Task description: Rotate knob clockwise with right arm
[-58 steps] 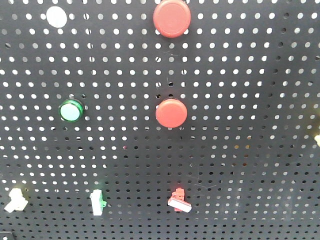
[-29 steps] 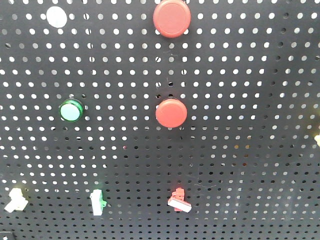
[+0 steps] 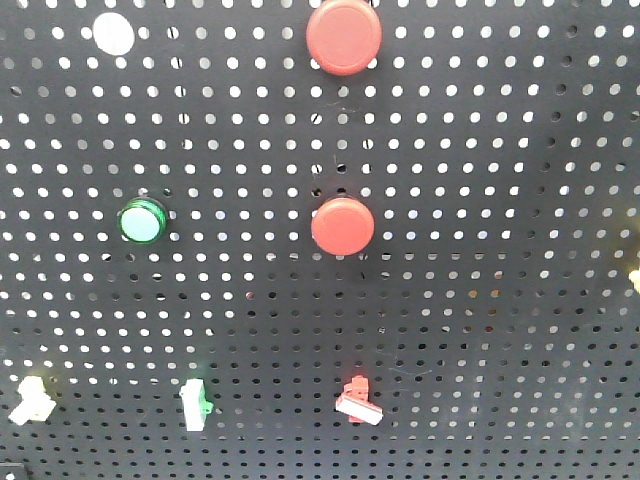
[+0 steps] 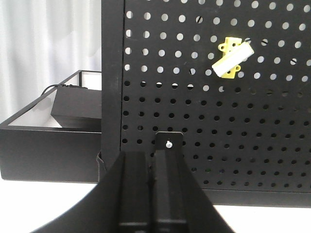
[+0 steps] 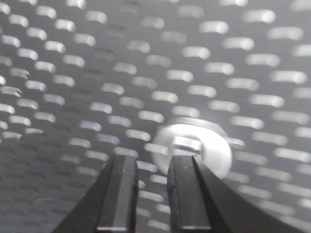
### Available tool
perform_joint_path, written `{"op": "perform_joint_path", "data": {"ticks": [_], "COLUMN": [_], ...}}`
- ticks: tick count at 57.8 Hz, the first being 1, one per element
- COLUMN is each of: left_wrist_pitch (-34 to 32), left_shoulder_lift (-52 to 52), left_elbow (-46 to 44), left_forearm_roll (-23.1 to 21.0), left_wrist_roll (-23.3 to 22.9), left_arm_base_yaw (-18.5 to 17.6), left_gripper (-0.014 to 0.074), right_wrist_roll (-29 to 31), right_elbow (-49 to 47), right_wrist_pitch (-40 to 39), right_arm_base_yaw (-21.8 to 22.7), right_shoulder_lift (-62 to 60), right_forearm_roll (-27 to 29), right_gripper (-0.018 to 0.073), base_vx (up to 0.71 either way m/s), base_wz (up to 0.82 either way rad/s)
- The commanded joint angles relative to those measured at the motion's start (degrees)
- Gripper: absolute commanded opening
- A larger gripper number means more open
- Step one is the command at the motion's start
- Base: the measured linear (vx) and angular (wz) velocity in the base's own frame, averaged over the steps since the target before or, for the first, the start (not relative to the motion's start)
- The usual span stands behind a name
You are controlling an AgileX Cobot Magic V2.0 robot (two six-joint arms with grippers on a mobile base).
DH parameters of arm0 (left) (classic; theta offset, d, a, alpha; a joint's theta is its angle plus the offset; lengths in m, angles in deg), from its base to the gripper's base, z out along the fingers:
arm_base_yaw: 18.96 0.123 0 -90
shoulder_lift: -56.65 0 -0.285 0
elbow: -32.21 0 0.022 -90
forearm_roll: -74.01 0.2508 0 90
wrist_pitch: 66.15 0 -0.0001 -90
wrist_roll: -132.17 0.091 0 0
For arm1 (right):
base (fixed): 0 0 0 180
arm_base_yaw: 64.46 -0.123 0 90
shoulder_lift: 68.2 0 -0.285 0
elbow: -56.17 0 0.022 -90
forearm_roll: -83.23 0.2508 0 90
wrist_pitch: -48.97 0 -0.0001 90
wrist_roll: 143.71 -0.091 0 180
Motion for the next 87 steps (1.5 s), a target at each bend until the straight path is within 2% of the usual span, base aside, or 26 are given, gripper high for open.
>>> {"op": "perform_joint_path", "data": {"ticks": [1, 27, 62, 77, 82, 87], "left_wrist_pitch": [-4.72, -4.72, -4.72, -4.72, -4.72, -4.72], "left_shoulder_lift": [0.19, 0.19, 0.19, 0.19, 0.19, 0.19], "left_elbow": [0.75, 0.75, 0.75, 0.75, 0.75, 0.75], "left_forearm_roll": [-0.45, -0.45, -0.45, -0.45, -0.45, -0.45], "left_wrist_roll": [-0.55, -0.55, -0.55, -0.55, -0.55, -0.55], "left_arm_base_yaw": [0.10, 0.10, 0.10, 0.10, 0.10, 0.10], "left_gripper": [-0.0006, -0.0006, -0.0006, -0.0006, -0.0006, -0.0006], "right_wrist_roll": [-1.20, -1.30, -1.40, -5.23, -5.76, -5.85], "right_elbow": [-1.80, -1.75, -1.75, -1.75, -1.75, -1.75], "right_wrist_pitch": [-4.87, -4.04, -6.58, -11.64, -11.46, -10.89], "right_arm_base_yaw": [0.24, 0.24, 0.24, 0.24, 0.24, 0.24], "right_shoulder_lift": [-1.33, -1.09, 3.13, 3.58, 3.94, 4.31], "right_forearm_roll": [-0.20, -4.28, -3.61, -3.61, -3.61, -3.61], "right_gripper": [0.0239, 0.0239, 0.0239, 0.0239, 0.0221, 0.0165], "base_vx": [0.00, 0.00, 0.00, 0.00, 0.00, 0.00], "base_wz": [0.00, 0.00, 0.00, 0.00, 0.00, 0.00]}}
